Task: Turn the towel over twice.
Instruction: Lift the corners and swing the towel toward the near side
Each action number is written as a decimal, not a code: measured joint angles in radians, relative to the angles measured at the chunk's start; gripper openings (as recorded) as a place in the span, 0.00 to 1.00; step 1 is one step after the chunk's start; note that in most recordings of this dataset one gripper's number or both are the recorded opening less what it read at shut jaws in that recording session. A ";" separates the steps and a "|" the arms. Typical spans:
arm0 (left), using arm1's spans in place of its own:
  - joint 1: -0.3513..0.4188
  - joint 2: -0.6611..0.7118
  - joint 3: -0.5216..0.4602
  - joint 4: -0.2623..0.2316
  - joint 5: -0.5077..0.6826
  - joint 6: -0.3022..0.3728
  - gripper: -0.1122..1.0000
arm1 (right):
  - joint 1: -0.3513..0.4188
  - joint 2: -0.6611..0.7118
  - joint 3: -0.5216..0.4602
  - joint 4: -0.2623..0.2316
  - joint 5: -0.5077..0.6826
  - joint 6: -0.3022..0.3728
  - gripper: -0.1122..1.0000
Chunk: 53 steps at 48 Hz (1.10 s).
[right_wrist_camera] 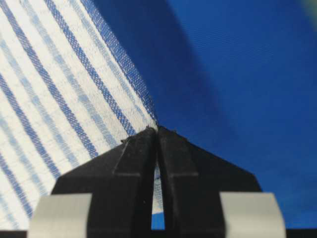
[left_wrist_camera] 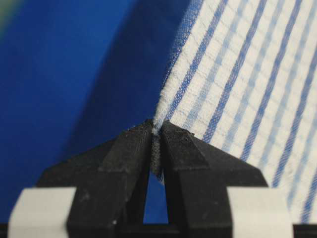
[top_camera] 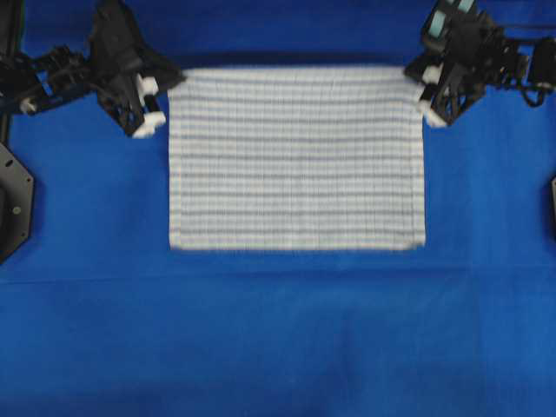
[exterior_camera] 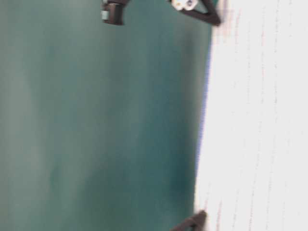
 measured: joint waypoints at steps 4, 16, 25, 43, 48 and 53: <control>0.026 -0.023 -0.021 0.000 0.002 0.028 0.13 | -0.029 -0.028 -0.023 -0.026 0.011 -0.003 0.12; 0.121 -0.043 -0.124 0.000 -0.003 0.031 0.13 | -0.107 -0.074 -0.135 -0.110 0.066 -0.005 0.12; 0.156 -0.043 -0.202 0.000 -0.008 0.031 0.13 | -0.132 -0.075 -0.225 -0.164 0.114 -0.008 0.12; 0.155 -0.114 -0.279 0.000 0.015 0.032 0.13 | -0.133 -0.117 -0.345 -0.215 0.193 -0.006 0.12; 0.143 -0.173 -0.281 0.000 0.054 0.032 0.13 | -0.126 -0.175 -0.347 -0.215 0.196 -0.006 0.12; 0.110 -0.242 -0.275 0.000 0.095 0.032 0.13 | -0.087 -0.249 -0.322 -0.215 0.198 -0.002 0.12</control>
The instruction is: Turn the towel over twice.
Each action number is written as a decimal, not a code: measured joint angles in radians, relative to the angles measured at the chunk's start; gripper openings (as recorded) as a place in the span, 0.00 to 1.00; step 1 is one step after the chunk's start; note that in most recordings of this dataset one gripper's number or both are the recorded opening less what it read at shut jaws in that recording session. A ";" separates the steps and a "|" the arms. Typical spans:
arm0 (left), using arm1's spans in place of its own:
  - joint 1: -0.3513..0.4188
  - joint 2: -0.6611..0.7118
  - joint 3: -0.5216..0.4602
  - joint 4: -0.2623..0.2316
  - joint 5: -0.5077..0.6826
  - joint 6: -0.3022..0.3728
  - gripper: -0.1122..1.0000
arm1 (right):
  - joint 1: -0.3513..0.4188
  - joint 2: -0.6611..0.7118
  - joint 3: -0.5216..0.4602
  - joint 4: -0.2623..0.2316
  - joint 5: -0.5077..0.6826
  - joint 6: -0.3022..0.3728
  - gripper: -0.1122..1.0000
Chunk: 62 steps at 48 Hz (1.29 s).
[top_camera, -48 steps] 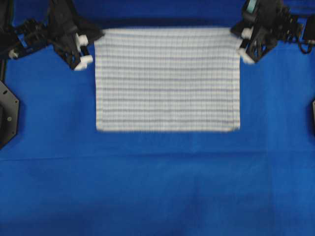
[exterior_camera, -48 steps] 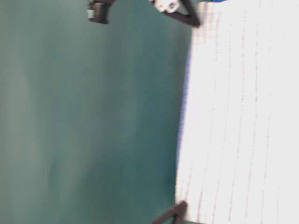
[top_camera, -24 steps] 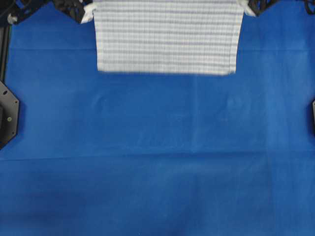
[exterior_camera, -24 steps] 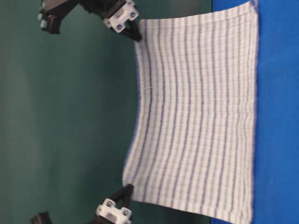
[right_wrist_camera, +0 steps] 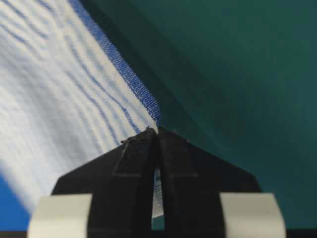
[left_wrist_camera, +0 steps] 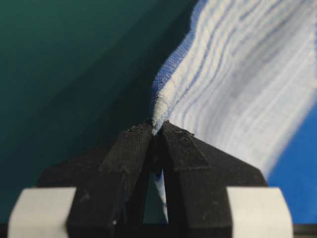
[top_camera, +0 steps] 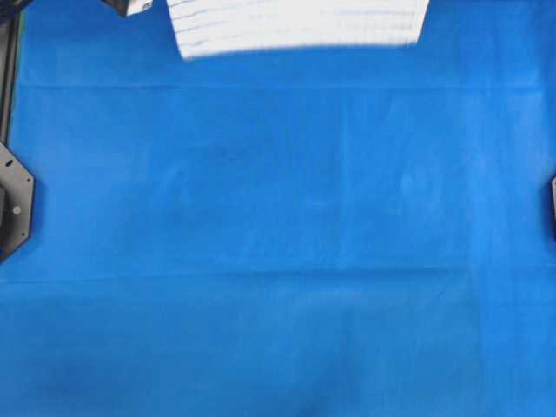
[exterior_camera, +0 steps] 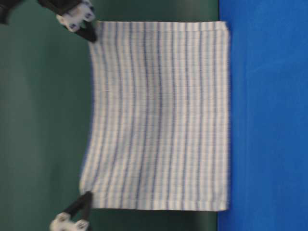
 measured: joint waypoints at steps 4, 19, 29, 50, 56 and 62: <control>-0.035 -0.064 0.021 0.000 0.018 0.002 0.13 | 0.049 -0.066 0.037 0.000 0.000 0.008 0.12; -0.158 -0.221 0.147 0.000 0.046 -0.002 0.13 | 0.224 -0.229 0.161 0.031 0.121 0.017 0.12; -0.230 -0.253 0.253 0.000 0.044 -0.002 0.13 | 0.379 -0.241 0.225 0.083 0.199 0.018 0.12; -0.449 -0.245 0.376 0.000 0.031 -0.005 0.13 | 0.641 -0.193 0.311 0.290 0.206 0.023 0.12; -0.525 -0.224 0.397 0.000 0.031 -0.031 0.13 | 0.709 -0.144 0.327 0.348 0.183 0.023 0.12; -0.595 -0.183 0.407 0.000 0.031 -0.049 0.13 | 0.762 -0.084 0.336 0.399 0.132 0.021 0.12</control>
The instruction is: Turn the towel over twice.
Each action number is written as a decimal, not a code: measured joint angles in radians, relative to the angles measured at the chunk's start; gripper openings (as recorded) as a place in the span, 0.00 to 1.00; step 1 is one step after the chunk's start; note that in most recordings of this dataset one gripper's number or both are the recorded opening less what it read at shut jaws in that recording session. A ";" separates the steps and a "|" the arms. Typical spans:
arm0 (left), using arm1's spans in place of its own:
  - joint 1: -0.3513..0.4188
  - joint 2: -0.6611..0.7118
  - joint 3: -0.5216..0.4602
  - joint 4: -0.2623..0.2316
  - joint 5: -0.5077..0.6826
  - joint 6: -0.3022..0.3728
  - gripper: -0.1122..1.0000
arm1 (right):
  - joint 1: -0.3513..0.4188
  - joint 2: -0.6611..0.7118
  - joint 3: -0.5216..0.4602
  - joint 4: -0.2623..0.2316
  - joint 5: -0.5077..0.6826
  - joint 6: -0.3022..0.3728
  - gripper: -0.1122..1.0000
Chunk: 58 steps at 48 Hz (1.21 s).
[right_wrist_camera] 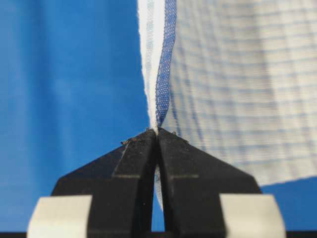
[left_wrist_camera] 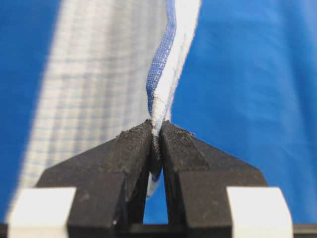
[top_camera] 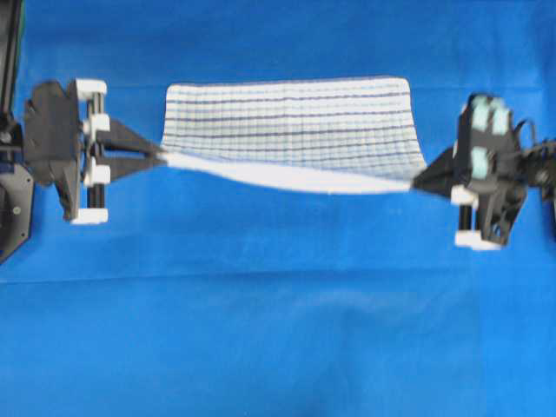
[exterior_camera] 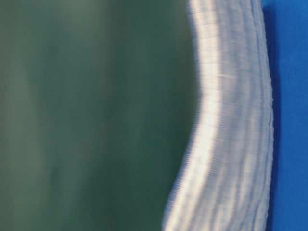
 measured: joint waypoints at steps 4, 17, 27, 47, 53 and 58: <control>-0.051 0.048 0.002 -0.002 0.000 -0.011 0.13 | 0.025 0.052 0.002 0.038 -0.029 0.000 0.12; -0.199 0.227 -0.008 -0.002 0.000 -0.014 0.13 | 0.107 0.196 -0.003 0.137 -0.118 0.002 0.12; -0.278 0.331 -0.040 0.000 0.000 -0.029 0.13 | 0.167 0.275 -0.017 0.198 -0.193 0.002 0.12; -0.368 0.388 -0.046 0.000 -0.002 -0.141 0.14 | 0.219 0.376 -0.049 0.230 -0.221 0.002 0.12; -0.374 0.396 -0.048 0.000 -0.002 -0.141 0.14 | 0.225 0.391 -0.052 0.230 -0.221 0.002 0.12; -0.374 0.399 -0.051 0.000 -0.002 -0.141 0.14 | 0.225 0.391 -0.052 0.230 -0.221 0.002 0.12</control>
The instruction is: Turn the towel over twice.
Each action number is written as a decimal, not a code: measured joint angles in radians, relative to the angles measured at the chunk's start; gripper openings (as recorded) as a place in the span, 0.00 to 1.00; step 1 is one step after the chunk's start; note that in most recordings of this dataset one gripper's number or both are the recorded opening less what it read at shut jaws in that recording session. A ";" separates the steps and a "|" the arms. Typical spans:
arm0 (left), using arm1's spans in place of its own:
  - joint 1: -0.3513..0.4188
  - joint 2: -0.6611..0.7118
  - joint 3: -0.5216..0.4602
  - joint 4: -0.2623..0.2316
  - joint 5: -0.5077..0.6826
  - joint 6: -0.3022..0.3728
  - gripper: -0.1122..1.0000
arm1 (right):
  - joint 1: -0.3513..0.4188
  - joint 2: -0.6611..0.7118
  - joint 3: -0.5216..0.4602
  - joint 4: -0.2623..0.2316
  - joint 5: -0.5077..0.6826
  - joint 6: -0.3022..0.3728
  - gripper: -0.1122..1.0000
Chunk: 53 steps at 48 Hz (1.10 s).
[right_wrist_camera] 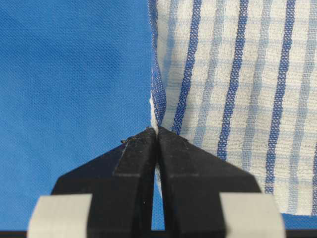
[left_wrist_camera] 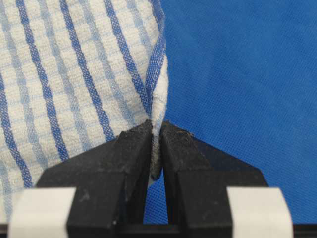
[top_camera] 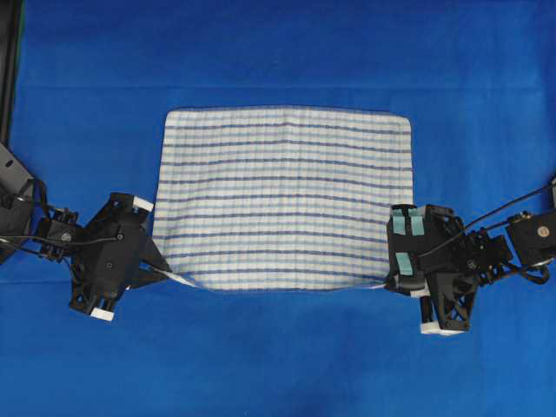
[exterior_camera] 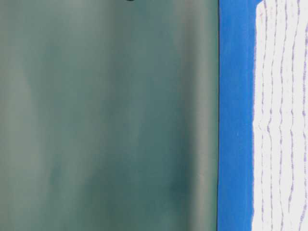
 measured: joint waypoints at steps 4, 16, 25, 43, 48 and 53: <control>0.000 0.000 0.000 0.000 0.000 0.000 0.16 | 0.000 0.002 -0.002 0.000 0.000 0.000 0.12; 0.000 0.000 -0.005 0.000 0.021 0.000 0.60 | 0.003 0.002 -0.005 0.000 0.000 0.000 0.63; -0.002 -0.014 -0.025 0.000 0.063 0.000 0.84 | 0.005 -0.017 -0.014 0.000 0.002 -0.012 0.65; 0.041 -0.209 -0.092 0.000 0.192 0.003 0.79 | -0.051 -0.253 -0.018 -0.092 0.021 -0.017 0.66; 0.084 -0.296 -0.091 0.000 0.196 0.002 0.79 | -0.104 -0.333 -0.017 -0.123 0.051 -0.017 0.66; 0.121 -0.376 -0.084 0.000 0.198 0.006 0.79 | -0.155 -0.408 -0.009 -0.150 0.080 -0.017 0.66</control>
